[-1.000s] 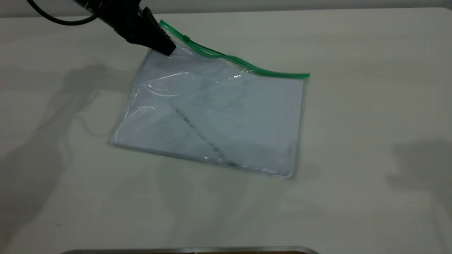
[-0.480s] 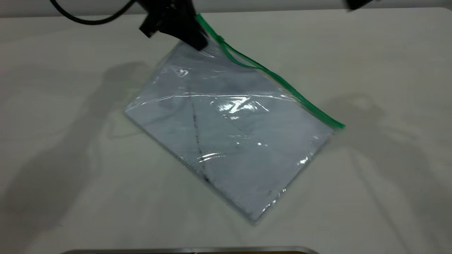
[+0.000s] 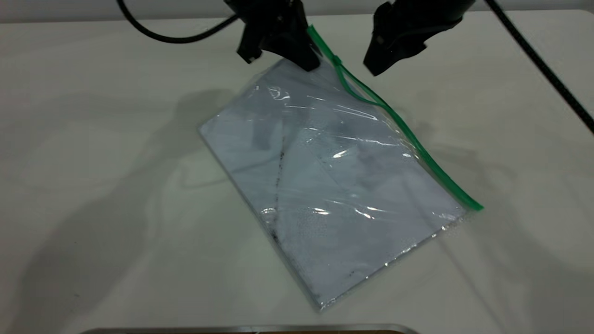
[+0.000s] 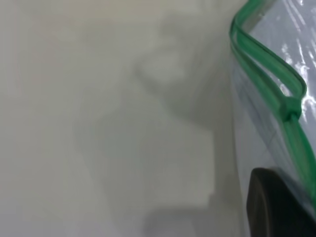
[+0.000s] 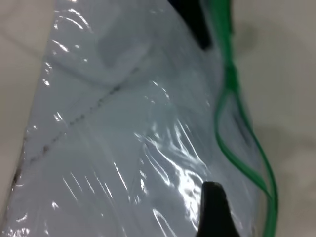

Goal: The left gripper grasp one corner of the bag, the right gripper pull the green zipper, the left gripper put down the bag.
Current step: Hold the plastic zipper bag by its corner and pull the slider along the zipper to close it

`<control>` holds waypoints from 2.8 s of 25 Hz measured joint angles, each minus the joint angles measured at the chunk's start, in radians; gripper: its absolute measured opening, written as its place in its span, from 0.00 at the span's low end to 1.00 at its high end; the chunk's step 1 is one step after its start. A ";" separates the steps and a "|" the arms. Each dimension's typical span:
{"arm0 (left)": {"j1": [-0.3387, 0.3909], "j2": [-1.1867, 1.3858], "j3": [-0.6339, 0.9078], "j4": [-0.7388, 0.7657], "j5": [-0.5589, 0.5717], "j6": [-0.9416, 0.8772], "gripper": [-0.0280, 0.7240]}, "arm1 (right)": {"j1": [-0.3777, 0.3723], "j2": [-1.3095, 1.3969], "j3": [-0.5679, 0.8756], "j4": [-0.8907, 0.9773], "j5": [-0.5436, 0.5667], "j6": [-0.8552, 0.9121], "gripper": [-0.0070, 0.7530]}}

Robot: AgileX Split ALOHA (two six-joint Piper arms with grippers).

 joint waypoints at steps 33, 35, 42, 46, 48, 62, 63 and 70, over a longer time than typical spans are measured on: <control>-0.011 0.034 0.000 -0.218 0.037 0.154 0.11 | 0.010 0.042 -0.002 0.434 -0.122 -0.454 0.72; -0.011 0.034 0.000 -0.218 0.037 0.155 0.11 | 0.010 0.047 -0.002 0.434 -0.122 -0.454 0.72; -0.011 0.034 0.000 -0.218 0.037 0.156 0.11 | 0.010 0.068 -0.002 0.434 -0.123 -0.454 0.62; -0.011 0.034 0.000 -0.218 0.037 0.156 0.11 | 0.010 0.078 -0.002 0.434 -0.123 -0.454 0.49; -0.011 0.034 0.000 -0.218 0.036 0.157 0.11 | 0.010 0.079 -0.002 0.434 -0.123 -0.454 0.39; -0.003 0.034 0.000 -0.237 0.038 0.155 0.11 | -0.059 0.079 -0.008 0.436 -0.012 -0.442 0.06; -0.001 0.034 0.000 -0.243 0.042 0.147 0.11 | -0.067 0.079 -0.008 0.438 0.000 -0.436 0.06; 0.044 0.032 0.000 -0.285 0.076 0.077 0.11 | -0.112 0.079 -0.011 0.432 0.075 -0.384 0.06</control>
